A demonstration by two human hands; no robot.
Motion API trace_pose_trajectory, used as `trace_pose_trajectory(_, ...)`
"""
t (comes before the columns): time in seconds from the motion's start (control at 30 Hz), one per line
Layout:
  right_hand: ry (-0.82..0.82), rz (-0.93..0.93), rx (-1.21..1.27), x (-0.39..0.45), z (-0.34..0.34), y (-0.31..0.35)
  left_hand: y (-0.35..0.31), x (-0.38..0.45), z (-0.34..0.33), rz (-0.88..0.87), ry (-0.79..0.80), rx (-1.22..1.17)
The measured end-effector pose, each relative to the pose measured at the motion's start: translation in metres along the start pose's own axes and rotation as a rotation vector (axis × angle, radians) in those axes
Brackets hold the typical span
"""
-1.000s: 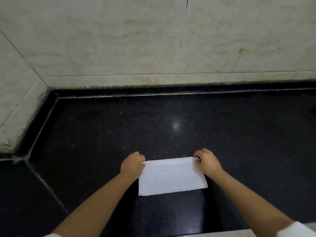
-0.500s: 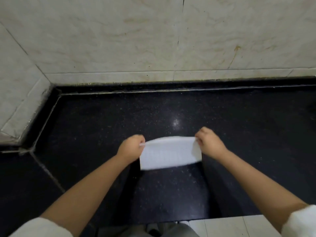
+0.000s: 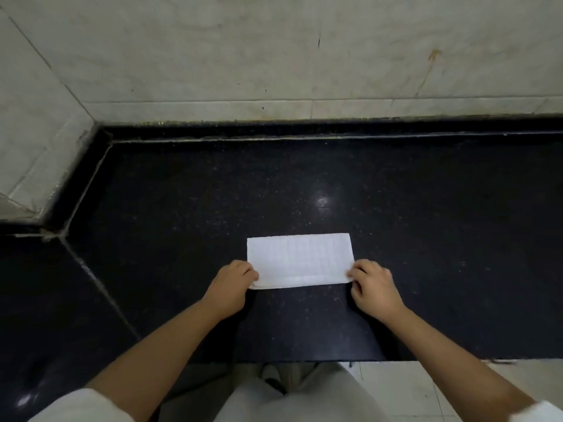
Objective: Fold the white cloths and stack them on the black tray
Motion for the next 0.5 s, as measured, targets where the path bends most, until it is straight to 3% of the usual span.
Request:
trace_pose_trajectory(0.17, 0.070, -0.382, 0.135, 0.011, 0.013, -0.010, -0.012, 0.022, 0.015, 0.034, -0.115, 0.037)
trace_pose_trajectory(0.3, 0.345, -0.518, -0.046, 0.013, 0.004, -0.007, -0.033, 0.052, 0.012, 0.127, -0.227, -0.069)
trace_pose_trajectory(0.37, 0.389, -0.557, -0.044, 0.015, 0.002, -0.003, -0.039, 0.066, 0.003, 0.279, -0.111, -0.119)
trace_pose_trajectory(0.5, 0.446, -0.632, 0.020, 0.018, 0.003, 0.000, -0.041, 0.073, -0.023, 0.400, 0.026, -0.102)
Point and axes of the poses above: each hand's wrist, its own x-axis towards the middle knuckle, its own z-axis out of the back of the hand, y = z × x, the point moved 5 cm from there along x, towards the middle knuckle, and after that the axes turned 14 degrees about -x, right-handed, at the moved point
